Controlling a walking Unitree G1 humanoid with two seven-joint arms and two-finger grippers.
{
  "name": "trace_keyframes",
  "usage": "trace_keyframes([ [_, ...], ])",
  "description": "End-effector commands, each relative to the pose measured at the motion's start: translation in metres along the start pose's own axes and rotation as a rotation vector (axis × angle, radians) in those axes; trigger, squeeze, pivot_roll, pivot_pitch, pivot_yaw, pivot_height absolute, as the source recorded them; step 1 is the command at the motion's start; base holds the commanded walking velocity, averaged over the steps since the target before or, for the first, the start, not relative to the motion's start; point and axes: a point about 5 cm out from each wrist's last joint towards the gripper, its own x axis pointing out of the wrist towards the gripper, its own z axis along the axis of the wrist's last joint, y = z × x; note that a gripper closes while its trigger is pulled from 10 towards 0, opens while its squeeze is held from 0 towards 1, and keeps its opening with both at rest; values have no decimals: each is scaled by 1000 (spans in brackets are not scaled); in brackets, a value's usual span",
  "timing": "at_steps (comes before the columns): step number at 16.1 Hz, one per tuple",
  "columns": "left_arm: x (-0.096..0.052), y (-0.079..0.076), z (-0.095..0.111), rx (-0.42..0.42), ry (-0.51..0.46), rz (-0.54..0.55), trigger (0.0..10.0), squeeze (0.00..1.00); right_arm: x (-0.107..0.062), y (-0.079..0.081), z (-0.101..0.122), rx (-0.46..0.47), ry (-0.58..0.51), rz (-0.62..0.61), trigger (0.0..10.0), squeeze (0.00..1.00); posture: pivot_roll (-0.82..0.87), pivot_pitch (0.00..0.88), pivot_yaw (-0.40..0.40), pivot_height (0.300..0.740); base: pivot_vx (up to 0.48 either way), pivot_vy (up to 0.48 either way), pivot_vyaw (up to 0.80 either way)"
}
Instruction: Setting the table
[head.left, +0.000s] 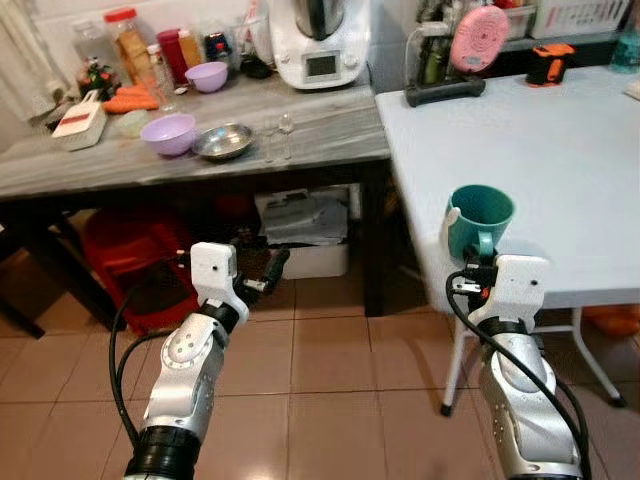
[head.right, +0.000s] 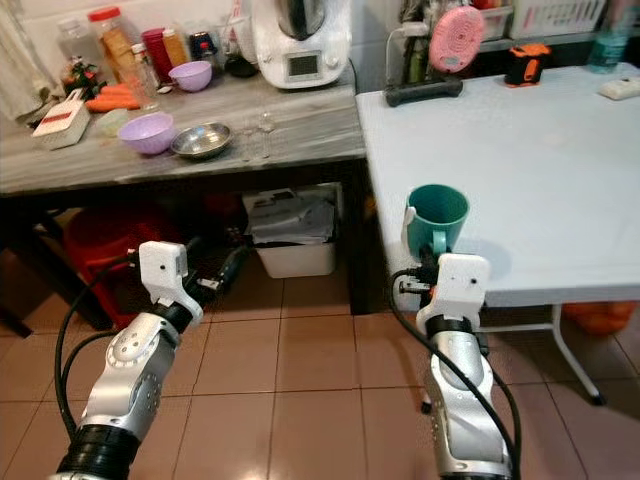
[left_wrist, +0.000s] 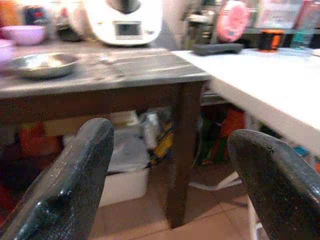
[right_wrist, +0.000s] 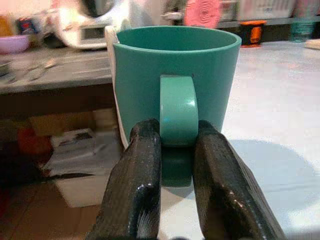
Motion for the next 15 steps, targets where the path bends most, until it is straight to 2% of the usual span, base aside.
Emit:
trace_keyframes([
  [1, -3, 13, 2, 27, 2, 45, 10000, 0, 3, 14, 9, 12, -41, 50, 10000, 0, -79, 9, 121, 740, 0, 409, 0],
  [5, -2, 14, 2, 35, 4, 52, 10000, 0, 4, 13, 9, 10, -42, 50, 10000, 0, -79, 8, 120, 740, 0, 409, 0],
  [11, -6, 19, 5, 59, -14, 66, 10000, 0, 3, 15, 10, 12, -48, 71, 10000, 0, -77, 8, 118, 740, 0, 0, 0],
  [15, -8, 20, 3, 63, -10, 73, 10000, 0, 2, 16, 10, 21, -49, 77, 10000, 0, -77, 12, 120, 740, 129, 0, 445],
])
